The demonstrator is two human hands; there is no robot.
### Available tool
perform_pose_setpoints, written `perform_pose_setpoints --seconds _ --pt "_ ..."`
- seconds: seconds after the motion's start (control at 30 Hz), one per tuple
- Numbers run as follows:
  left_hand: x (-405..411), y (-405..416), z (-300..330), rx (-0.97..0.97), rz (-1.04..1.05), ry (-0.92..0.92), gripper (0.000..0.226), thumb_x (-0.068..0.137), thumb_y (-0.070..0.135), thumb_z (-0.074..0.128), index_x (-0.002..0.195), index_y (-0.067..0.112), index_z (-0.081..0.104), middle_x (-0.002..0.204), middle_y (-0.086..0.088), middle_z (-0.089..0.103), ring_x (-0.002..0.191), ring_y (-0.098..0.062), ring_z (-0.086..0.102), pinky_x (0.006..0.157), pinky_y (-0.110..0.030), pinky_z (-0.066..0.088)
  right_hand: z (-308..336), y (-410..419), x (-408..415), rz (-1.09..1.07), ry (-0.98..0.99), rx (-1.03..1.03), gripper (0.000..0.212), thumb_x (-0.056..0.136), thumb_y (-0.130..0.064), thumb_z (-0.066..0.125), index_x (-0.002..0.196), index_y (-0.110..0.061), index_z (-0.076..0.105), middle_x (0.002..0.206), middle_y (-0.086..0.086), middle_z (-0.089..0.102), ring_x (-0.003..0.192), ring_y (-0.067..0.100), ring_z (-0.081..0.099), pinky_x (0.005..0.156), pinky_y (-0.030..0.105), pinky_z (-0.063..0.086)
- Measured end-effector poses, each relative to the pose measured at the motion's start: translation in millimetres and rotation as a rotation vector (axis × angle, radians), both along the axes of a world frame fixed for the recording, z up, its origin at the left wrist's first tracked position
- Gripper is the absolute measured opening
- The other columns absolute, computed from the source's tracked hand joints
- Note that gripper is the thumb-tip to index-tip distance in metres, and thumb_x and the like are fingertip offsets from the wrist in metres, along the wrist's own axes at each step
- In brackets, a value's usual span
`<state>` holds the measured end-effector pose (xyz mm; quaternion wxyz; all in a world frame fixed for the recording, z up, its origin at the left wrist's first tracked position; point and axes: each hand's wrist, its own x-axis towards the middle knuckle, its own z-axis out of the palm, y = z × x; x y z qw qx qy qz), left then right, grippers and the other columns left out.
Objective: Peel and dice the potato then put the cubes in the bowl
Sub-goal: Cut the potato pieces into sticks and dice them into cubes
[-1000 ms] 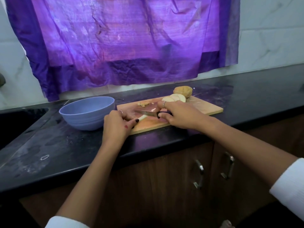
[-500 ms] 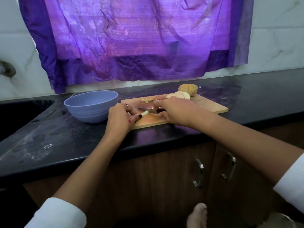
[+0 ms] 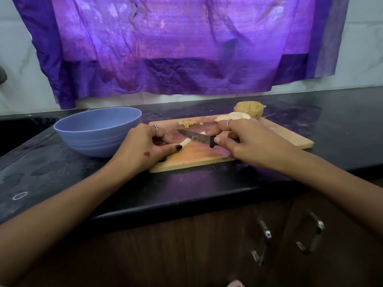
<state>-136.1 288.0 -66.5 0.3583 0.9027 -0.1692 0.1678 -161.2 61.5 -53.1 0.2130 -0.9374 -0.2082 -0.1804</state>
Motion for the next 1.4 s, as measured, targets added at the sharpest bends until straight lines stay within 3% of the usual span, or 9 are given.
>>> perform_pose_setpoints --seconds 0.13,0.33,0.5,0.63,0.83,1.0,1.17,1.3,1.4 --pt "3 1 -3 -0.137 -0.053 0.097 0.012 0.077 0.025 0.078 0.075 0.013 0.076 0.085 0.002 0.074 0.071 -0.02 0.066 0.065 -0.03 0.053 5 6 -2 0.034 -0.074 -0.134 0.018 0.096 -0.023 0.052 0.106 -0.023 0.066 0.065 -0.019 0.045 0.064 0.001 0.046 0.053 0.01 0.034" --pt "6 1 -3 -0.142 -0.056 0.092 0.007 0.078 0.022 0.077 0.075 0.016 0.076 0.085 0.011 0.073 0.084 -0.019 0.07 0.066 -0.021 0.055 9 26 5 0.017 -0.092 -0.372 0.012 0.098 -0.031 0.044 0.087 -0.027 0.044 0.076 -0.005 0.042 0.081 0.021 0.047 0.061 0.03 0.032" --pt "6 2 -4 -0.202 -0.08 0.146 0.01 0.077 0.022 0.078 0.075 0.012 0.076 0.089 -0.012 0.073 0.069 -0.021 0.065 0.062 -0.028 0.052 9 12 1 0.01 -0.034 -0.343 0.028 0.094 -0.031 0.053 0.121 -0.039 0.055 0.082 -0.014 0.04 0.084 0.01 0.05 0.058 0.023 0.032" --pt "6 0 -5 -0.232 -0.098 0.164 0.012 0.077 0.02 0.078 0.076 0.009 0.075 0.092 -0.021 0.07 0.064 -0.011 0.055 0.052 -0.016 0.046 5 8 -4 -0.004 -0.032 -0.083 0.029 0.091 -0.025 0.058 0.117 -0.037 0.06 0.072 -0.019 0.043 0.063 -0.002 0.045 0.05 0.013 0.03" --pt "4 -3 -3 -0.261 -0.111 0.151 0.013 0.079 0.013 0.076 0.067 0.014 0.075 0.083 0.004 0.074 0.065 -0.005 0.06 0.052 -0.015 0.047 9 12 -8 0.025 0.039 -0.052 0.027 0.09 -0.026 0.06 0.116 -0.033 0.062 0.07 -0.014 0.051 0.061 0.003 0.048 0.049 0.011 0.035" --pt "5 -2 -4 -0.229 -0.106 0.141 0.008 0.079 0.014 0.076 0.072 0.011 0.075 0.084 0.004 0.074 0.063 -0.003 0.061 0.052 -0.014 0.046 15 19 -3 0.034 0.05 -0.108 0.024 0.091 -0.022 0.06 0.114 -0.027 0.064 0.07 -0.02 0.043 0.062 -0.003 0.043 0.052 0.001 0.034" --pt "4 -2 -2 -0.108 -0.046 0.071 0.009 0.078 0.019 0.077 0.072 0.013 0.075 0.083 0.005 0.073 0.08 -0.015 0.069 0.075 -0.024 0.055 13 26 -4 0.013 0.035 -0.217 0.025 0.092 -0.023 0.056 0.116 -0.027 0.06 0.08 -0.01 0.049 0.067 0.005 0.046 0.052 0.014 0.034" --pt "0 -2 0 -0.079 -0.024 0.035 0.01 0.078 0.017 0.078 0.069 0.014 0.074 0.078 0.004 0.072 0.058 0.0 0.06 0.06 -0.013 0.05 1 25 -13 -0.044 -0.062 -0.208 0.027 0.093 -0.028 0.054 0.12 -0.033 0.057 0.099 0.0 0.06 0.08 0.018 0.056 0.067 0.032 0.049" --pt "-1 -3 1 -0.053 -0.01 0.025 0.013 0.077 0.021 0.078 0.066 0.019 0.072 0.07 0.001 0.07 0.047 0.001 0.055 0.05 -0.008 0.043 2 25 -18 -0.019 0.004 -0.03 0.025 0.093 -0.031 0.055 0.118 -0.036 0.057 0.087 -0.003 0.058 0.075 0.013 0.055 0.067 0.035 0.05"
